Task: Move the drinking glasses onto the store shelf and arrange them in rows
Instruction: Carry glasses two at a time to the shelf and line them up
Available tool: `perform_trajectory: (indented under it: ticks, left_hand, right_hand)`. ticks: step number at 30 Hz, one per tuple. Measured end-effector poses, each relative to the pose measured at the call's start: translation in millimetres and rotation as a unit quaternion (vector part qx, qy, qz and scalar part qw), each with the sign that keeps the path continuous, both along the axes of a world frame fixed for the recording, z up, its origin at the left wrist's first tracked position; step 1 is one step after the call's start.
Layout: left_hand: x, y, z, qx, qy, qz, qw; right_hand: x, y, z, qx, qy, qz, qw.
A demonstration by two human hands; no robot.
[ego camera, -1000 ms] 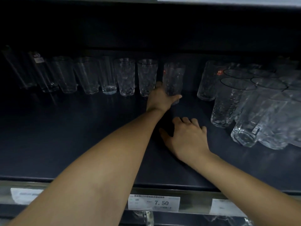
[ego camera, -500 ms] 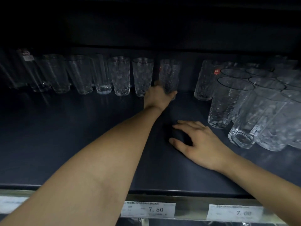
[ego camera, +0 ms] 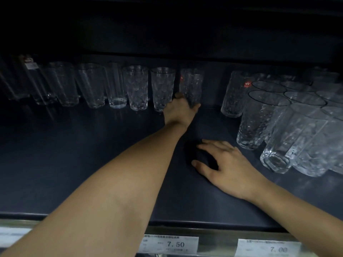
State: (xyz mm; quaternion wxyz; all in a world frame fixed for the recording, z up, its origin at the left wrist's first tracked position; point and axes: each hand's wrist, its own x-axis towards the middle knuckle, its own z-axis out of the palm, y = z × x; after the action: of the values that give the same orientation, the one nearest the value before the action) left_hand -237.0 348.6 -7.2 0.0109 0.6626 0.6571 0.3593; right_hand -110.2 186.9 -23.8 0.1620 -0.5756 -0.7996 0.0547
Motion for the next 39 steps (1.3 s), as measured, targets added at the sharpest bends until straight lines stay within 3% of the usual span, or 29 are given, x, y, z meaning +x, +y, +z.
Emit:
perform_trajectory:
  ticks: [31, 39]
  left_hand:
    - [0.8, 1.3, 2.5, -0.006, -0.013, 0.019, 1.0]
    - [-5.4, -3.8, 0.9, -0.037, -0.06, 0.007, 0.998]
  right_hand:
    - [2.1, 2.4, -2.8, 0.005, 0.021, 0.005, 1.0]
    - [2.9, 3.8, -2.6, 0.008, 0.043, 0.011, 0.999]
